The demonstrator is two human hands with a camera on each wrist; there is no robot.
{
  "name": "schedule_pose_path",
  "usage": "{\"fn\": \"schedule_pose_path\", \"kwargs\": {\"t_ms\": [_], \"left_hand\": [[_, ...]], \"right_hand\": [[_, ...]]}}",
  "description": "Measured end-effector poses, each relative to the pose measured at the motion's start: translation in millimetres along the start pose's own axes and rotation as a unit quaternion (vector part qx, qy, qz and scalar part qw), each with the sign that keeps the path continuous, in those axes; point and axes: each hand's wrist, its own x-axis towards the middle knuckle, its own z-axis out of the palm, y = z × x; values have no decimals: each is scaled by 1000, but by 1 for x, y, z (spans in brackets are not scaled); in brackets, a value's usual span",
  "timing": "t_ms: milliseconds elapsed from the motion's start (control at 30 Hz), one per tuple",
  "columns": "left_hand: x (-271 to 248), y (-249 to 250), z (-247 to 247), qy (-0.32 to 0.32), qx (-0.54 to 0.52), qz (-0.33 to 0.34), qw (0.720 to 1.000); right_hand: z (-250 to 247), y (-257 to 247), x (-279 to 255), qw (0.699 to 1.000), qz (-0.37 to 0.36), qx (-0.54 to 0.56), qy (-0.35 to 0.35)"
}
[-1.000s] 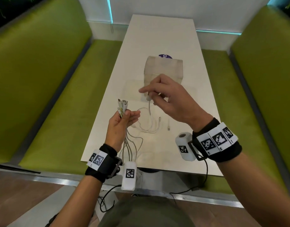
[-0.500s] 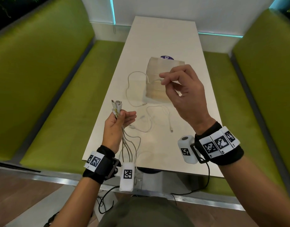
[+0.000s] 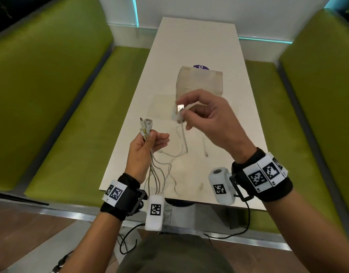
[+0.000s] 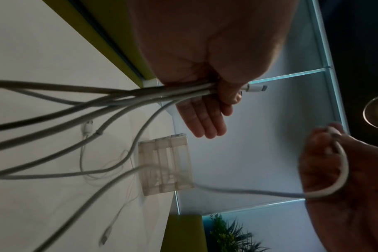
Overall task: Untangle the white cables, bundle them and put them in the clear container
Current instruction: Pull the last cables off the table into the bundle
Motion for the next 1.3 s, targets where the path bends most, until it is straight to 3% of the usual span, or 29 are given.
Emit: {"fn": "schedule_pose_path", "kwargs": {"t_ms": [133, 300, 467, 600, 700, 767, 833, 867, 1033, 1300], "left_hand": [[-6, 6, 12, -49, -16, -35, 998], [-11, 6, 13, -58, -49, -69, 995], [-12, 2, 11, -118, -12, -83, 989], [-9, 1, 6, -87, 12, -63, 994], [-5, 3, -1, -25, -19, -76, 997], [-2, 4, -5, -4, -34, -83, 996], [-1, 4, -7, 7, -39, -87, 995], [-1, 4, -7, 9, -42, -88, 995], [2, 3, -3, 1, -39, -96, 995], [4, 4, 0, -3, -38, -98, 994]], "right_hand": [[19, 19, 1, 995, 68, -51, -55], [31, 44, -1, 994, 91, -61, -18], [31, 51, -5, 995, 96, 33, 6], [23, 67, -8, 990, 119, 70, 25], [-1, 110, -9, 976, 181, -122, -12], [-23, 152, -18, 916, 238, -313, -86], [-39, 189, -33, 861, 274, -403, -147], [-43, 202, -40, 847, 281, -420, -164], [-43, 226, -56, 862, 237, -431, -122], [-42, 234, -64, 824, 161, -525, -142]]}}
